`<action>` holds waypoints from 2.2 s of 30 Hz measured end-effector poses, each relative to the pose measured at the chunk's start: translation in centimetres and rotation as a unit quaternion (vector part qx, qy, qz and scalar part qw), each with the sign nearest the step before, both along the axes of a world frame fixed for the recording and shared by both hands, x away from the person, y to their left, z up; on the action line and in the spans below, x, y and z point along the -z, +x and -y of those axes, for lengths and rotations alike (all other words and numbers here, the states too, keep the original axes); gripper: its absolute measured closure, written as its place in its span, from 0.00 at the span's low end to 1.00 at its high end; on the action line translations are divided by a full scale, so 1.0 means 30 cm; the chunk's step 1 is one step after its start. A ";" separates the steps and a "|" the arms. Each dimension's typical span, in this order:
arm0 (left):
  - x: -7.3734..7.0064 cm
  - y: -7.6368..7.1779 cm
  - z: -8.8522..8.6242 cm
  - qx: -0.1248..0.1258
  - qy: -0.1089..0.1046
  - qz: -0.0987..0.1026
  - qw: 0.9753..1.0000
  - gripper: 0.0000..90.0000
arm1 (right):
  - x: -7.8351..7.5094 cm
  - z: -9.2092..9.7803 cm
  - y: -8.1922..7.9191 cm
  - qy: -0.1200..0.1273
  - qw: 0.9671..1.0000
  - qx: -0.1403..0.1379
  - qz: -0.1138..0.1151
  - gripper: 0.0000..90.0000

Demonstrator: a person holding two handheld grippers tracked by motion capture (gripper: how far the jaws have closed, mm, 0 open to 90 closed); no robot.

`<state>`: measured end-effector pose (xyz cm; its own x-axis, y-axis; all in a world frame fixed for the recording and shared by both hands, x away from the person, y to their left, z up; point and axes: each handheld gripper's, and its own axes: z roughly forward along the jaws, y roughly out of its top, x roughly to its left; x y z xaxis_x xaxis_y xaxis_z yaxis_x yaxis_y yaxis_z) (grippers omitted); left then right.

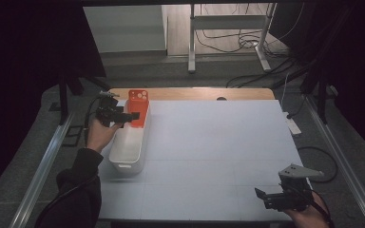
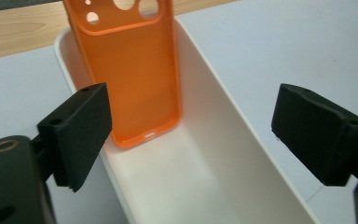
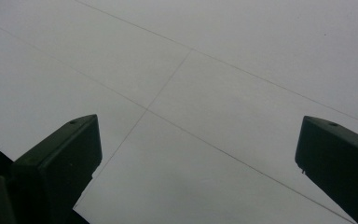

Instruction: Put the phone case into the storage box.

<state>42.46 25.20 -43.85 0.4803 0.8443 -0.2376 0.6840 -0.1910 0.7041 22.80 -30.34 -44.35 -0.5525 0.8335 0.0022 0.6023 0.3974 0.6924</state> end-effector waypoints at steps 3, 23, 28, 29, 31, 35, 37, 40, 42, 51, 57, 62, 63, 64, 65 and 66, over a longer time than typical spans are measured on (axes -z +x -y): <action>-0.005 -0.015 0.009 0.009 0.002 0.005 1.000 0.09 | 0.000 0.000 0.000 0.000 1.000 0.000 0.000 0.00; -0.002 -0.113 0.053 0.032 0.020 0.033 0.999 0.02 | 0.000 -0.001 0.000 -0.001 1.000 0.003 -0.001 0.00; 0.007 -0.134 0.066 0.040 0.018 0.036 0.998 0.02 | 0.000 -0.003 0.000 -0.002 1.000 0.004 -0.001 0.00; 0.007 -0.134 0.066 0.040 0.018 0.036 0.998 0.02 | 0.000 -0.003 0.000 -0.002 1.000 0.004 -0.001 0.00; 0.007 -0.143 0.072 0.043 0.020 0.040 0.998 0.02 | -0.001 -0.003 -0.001 -0.003 1.000 0.003 0.000 0.00; 0.004 -0.160 0.081 0.051 0.024 0.048 0.997 0.02 | 0.000 -0.003 -0.001 -0.003 1.000 0.003 0.000 0.00; 0.003 -0.168 0.084 0.054 0.027 0.050 0.997 0.02 | -0.001 -0.003 -0.001 -0.004 1.000 0.003 0.000 0.00; 0.006 -0.178 0.089 0.057 0.027 0.051 0.997 0.02 | 0.000 -0.004 -0.001 -0.004 1.000 0.001 -0.001 0.00; 0.010 -0.186 0.092 0.060 0.030 0.050 0.996 0.02 | 0.001 -0.006 -0.001 -0.005 1.000 0.000 -0.001 0.00; 0.011 -0.224 0.099 0.065 0.036 0.054 0.996 0.02 | -0.001 -0.004 -0.001 -0.004 1.000 0.001 0.000 0.00; 0.012 -0.256 0.103 0.070 0.033 0.055 0.995 0.02 | -0.001 -0.002 -0.002 -0.002 1.000 0.002 0.002 0.00; 0.013 -0.273 0.108 0.074 0.033 0.056 0.995 0.02 | -0.002 -0.001 -0.003 0.000 1.000 0.003 0.003 0.00; 0.013 -0.278 0.110 0.074 0.033 0.056 0.995 0.01 | -0.002 0.000 -0.003 0.001 1.000 0.002 0.003 0.00; 0.013 -0.284 0.111 0.074 0.033 0.056 0.995 0.01 | -0.002 0.000 -0.003 0.001 1.000 0.002 0.003 0.00; 0.012 -0.293 0.114 0.075 0.032 0.055 0.995 0.01 | -0.002 0.000 -0.003 0.001 1.000 0.002 0.003 0.00; 0.012 -0.297 0.115 0.076 0.032 0.056 0.995 0.01 | -0.002 0.000 -0.003 0.001 1.000 0.002 0.003 0.00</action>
